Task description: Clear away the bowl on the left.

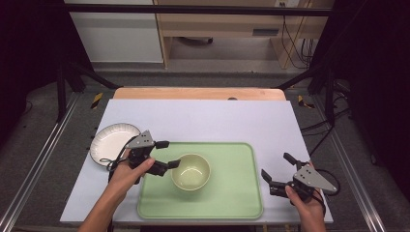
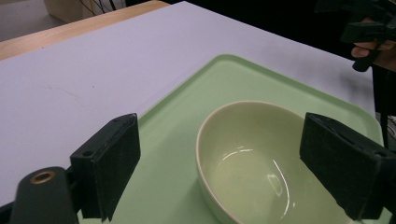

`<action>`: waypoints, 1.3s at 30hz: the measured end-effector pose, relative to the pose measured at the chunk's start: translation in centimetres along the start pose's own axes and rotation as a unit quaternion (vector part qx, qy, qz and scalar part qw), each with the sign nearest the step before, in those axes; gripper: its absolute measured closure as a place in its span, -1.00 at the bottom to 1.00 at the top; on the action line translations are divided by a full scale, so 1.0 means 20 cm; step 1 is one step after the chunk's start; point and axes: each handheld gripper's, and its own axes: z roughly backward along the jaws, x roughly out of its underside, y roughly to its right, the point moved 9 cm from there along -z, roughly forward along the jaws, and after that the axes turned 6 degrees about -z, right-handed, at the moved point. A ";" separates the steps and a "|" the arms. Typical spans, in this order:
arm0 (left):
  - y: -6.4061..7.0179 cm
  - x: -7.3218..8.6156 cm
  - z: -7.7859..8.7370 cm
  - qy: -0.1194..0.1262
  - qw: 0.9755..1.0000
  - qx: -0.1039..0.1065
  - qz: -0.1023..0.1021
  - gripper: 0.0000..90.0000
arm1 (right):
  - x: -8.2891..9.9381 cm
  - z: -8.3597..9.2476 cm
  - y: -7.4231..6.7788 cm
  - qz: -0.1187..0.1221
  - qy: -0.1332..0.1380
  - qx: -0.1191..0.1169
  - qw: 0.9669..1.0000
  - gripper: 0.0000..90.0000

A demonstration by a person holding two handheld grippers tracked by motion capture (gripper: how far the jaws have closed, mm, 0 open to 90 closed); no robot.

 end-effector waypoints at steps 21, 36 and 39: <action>-0.06 0.05 0.22 0.036 0.999 -0.026 -0.012 -0.80 | 0.00 0.00 -0.01 0.002 0.000 0.001 1.000 -0.92; -0.12 0.14 0.32 0.043 0.998 -0.053 0.007 -0.81 | 0.00 0.00 0.00 0.000 0.000 0.003 1.000 -0.92; -0.12 0.16 0.33 0.045 0.998 -0.051 0.011 -0.81 | 0.00 0.00 0.00 -0.001 0.001 0.004 1.000 -0.92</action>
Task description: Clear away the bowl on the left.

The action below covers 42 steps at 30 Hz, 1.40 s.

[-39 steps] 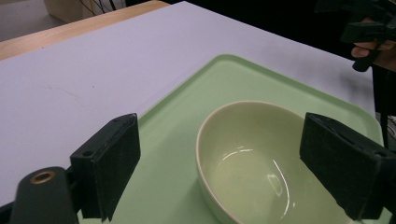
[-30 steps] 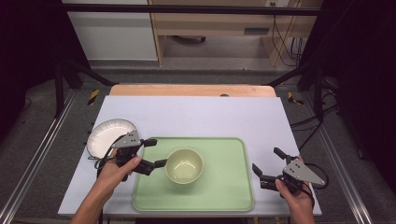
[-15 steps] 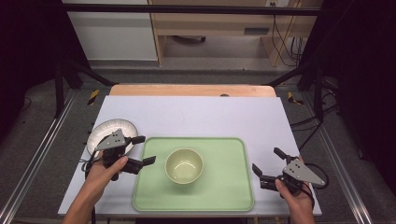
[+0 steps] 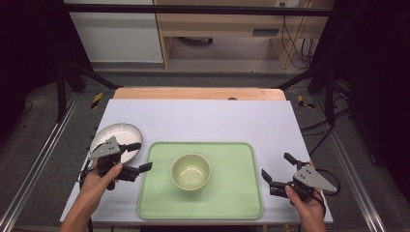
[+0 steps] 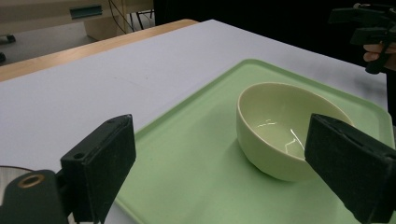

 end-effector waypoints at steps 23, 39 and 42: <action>-0.07 0.09 0.12 0.030 0.999 -0.033 0.016 -0.81 | 0.00 0.00 0.01 0.000 0.002 0.001 1.000 -0.92; -0.13 0.16 0.22 0.043 0.997 -0.058 0.030 -0.81 | 0.01 0.00 0.01 -0.001 -0.002 0.000 1.000 -0.92; -0.13 0.16 0.22 0.041 0.997 -0.058 0.029 -0.81 | 0.00 0.00 0.01 -0.003 0.000 0.000 1.000 -0.92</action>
